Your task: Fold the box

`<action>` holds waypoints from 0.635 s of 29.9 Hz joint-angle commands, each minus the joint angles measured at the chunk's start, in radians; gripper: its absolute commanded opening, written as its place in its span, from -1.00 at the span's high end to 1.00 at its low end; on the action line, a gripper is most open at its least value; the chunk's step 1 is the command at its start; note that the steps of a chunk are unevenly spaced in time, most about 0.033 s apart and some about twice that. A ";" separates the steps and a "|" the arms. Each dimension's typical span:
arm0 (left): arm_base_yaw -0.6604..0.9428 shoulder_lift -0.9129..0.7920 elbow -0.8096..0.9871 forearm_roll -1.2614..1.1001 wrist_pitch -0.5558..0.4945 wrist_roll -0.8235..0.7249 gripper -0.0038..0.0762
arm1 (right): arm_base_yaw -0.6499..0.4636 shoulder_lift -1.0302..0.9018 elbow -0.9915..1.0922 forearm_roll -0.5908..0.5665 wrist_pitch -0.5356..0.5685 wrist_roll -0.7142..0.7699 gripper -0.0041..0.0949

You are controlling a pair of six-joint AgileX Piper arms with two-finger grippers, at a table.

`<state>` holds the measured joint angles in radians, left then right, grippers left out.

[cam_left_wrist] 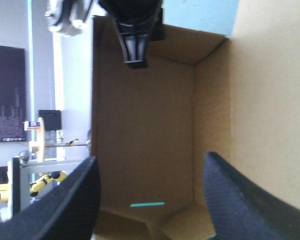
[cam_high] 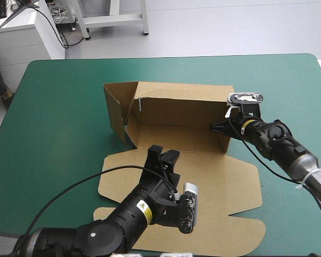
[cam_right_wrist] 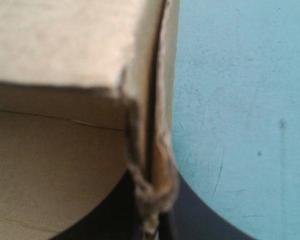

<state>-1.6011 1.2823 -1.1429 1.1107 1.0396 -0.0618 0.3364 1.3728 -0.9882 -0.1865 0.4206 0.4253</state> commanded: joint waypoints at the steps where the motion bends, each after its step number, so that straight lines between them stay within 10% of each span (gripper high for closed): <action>1: -0.013 -0.066 -0.055 0.136 0.024 -0.066 -0.17 | -0.007 -0.031 -0.088 -0.011 0.049 -0.020 0.94; 10: 0.231 -0.091 -0.295 0.010 0.006 0.002 -0.17 | -0.011 0.040 -0.334 0.008 0.384 -0.132 0.96; 19: 0.784 -0.092 -0.573 -0.492 0.039 0.208 -0.16 | -0.156 0.234 -0.577 0.268 0.592 -0.381 0.96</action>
<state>-0.9442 1.2190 -1.6415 0.6927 1.1048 0.1241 0.2302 1.5825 -1.4687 0.0225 0.9818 0.1159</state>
